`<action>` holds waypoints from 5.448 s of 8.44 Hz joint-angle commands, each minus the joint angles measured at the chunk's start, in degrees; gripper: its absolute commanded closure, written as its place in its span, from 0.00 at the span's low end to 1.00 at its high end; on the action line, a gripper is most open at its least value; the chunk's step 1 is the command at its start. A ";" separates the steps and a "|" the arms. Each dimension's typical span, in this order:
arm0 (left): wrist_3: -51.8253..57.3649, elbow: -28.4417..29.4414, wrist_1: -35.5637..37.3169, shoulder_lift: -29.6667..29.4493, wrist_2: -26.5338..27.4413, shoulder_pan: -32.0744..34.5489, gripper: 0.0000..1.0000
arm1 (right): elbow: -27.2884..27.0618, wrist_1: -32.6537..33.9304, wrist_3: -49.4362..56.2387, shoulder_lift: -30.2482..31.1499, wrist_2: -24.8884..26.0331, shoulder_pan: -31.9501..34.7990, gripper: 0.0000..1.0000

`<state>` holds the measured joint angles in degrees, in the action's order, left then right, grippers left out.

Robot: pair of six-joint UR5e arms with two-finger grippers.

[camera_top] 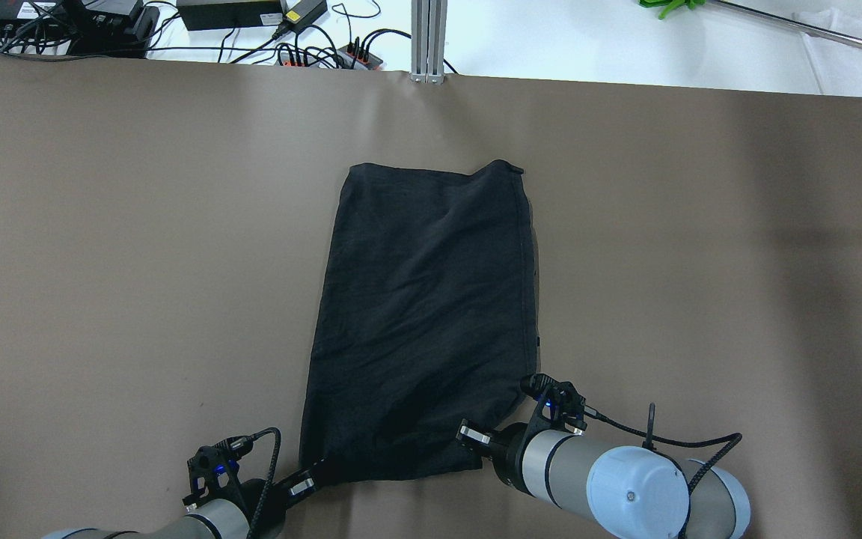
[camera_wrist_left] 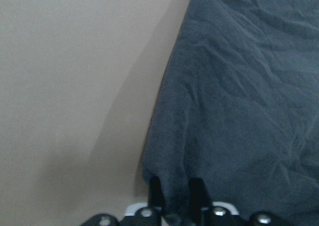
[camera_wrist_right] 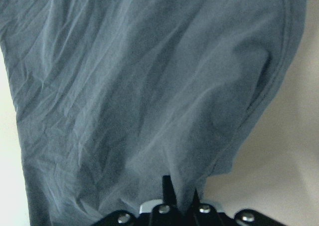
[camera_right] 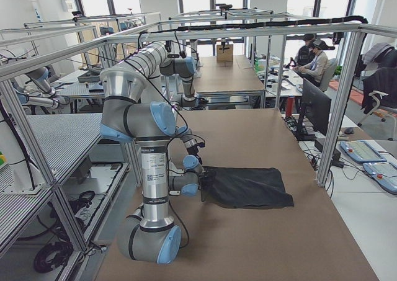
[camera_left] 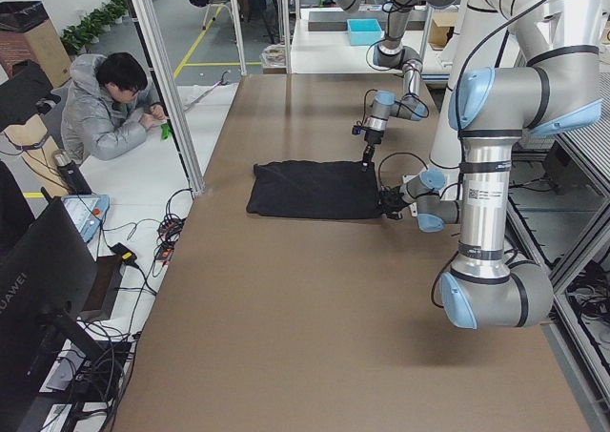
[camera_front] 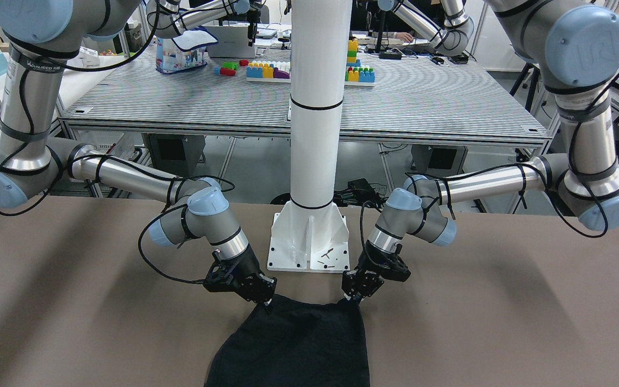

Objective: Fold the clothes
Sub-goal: 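Grasp the other near corner with the left gripper while the right gripper holds, then lift the near end with both grippers and fold it toward the far end, then lower the folded end onto the bundle and open both grippers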

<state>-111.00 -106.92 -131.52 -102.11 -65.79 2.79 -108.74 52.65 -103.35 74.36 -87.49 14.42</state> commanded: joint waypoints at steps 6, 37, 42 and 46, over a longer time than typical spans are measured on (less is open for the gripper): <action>3.77 -17.24 0.29 8.94 -0.31 0.29 1.00 | -15.78 0.87 0.52 8.77 -6.01 -0.87 1.00; 7.46 9.45 3.20 -19.18 -12.44 27.62 0.01 | 6.44 2.02 0.61 -7.65 -7.78 18.81 0.07; 8.60 9.45 3.72 -18.48 -18.91 33.40 0.00 | 5.21 2.89 -1.15 -11.15 -8.31 20.04 0.06; 18.07 7.18 3.63 -11.11 -32.63 44.56 0.00 | 9.75 9.65 3.49 -16.59 -7.96 14.60 0.06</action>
<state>-97.44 -98.31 -127.85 -116.91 -92.36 42.31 -102.37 59.00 -102.72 61.32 -95.72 31.73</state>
